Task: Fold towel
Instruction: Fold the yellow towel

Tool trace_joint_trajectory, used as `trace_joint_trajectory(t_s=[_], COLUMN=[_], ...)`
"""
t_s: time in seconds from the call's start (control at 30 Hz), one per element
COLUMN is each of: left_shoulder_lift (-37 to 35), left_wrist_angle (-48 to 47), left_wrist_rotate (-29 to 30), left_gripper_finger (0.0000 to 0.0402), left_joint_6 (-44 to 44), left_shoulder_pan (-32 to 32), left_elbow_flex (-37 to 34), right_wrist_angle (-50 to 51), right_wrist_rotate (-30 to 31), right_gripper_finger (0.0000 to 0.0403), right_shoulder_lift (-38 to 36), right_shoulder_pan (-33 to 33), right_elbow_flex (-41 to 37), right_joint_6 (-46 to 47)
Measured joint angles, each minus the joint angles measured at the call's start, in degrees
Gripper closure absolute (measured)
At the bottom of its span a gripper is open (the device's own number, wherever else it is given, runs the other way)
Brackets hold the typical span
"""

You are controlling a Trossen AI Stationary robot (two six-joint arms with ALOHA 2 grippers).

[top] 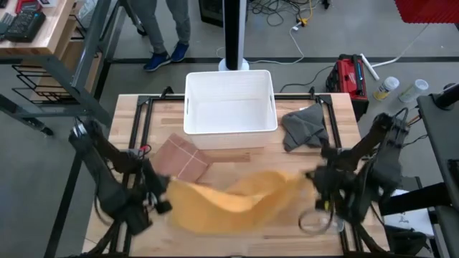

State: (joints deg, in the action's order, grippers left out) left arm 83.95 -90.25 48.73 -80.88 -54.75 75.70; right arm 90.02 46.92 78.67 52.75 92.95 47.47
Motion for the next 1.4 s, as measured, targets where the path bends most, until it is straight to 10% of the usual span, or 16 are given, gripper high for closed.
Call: trace_joint_trajectory(t_s=[0.17, 0.37, 0.67, 0.83, 1.0, 1.4], left_shoulder_lift=[-13.4, -25.4, -28.3, -25.2, -21.0, -7.8], left_wrist_angle=[-0.1, 0.1, 7.3, 16.3, 16.4, 18.1], left_wrist_rotate=[9.0, 13.1, 14.7, 6.6, -12.2, -30.7], left_gripper_finger=[0.0401, 0.0401, 0.0401, 0.0401, 0.0401, 0.0401], left_joint_6=[6.8, 20.1, 40.9, 51.6, 41.3, -4.8], left_shoulder_pan=[7.9, 13.3, 13.3, 13.2, 13.1, -2.9], left_elbow_flex=[-0.6, 6.2, 26.9, 34.5, 33.5, 11.7], right_wrist_angle=[0.0, 0.1, -7.0, -18.4, -19.9, -24.4], right_wrist_rotate=[12.7, 14.0, 1.7, -17.7, -28.9, -49.0], right_gripper_finger=[0.0403, 0.0403, 0.0403, 0.0403, 0.0403, 0.0403], right_shoulder_lift=[-9.7, -21.6, -34.3, -35.9, -31.6, -13.9], right_shoulder_pan=[-7.8, -13.1, -13.1, -13.0, -13.0, -1.5], right_elbow_flex=[0.0, 0.0, 0.2, 0.2, -1.8, -17.1], right_joint_6=[-4.1, -6.2, -6.4, -9.0, -4.6, 15.6])
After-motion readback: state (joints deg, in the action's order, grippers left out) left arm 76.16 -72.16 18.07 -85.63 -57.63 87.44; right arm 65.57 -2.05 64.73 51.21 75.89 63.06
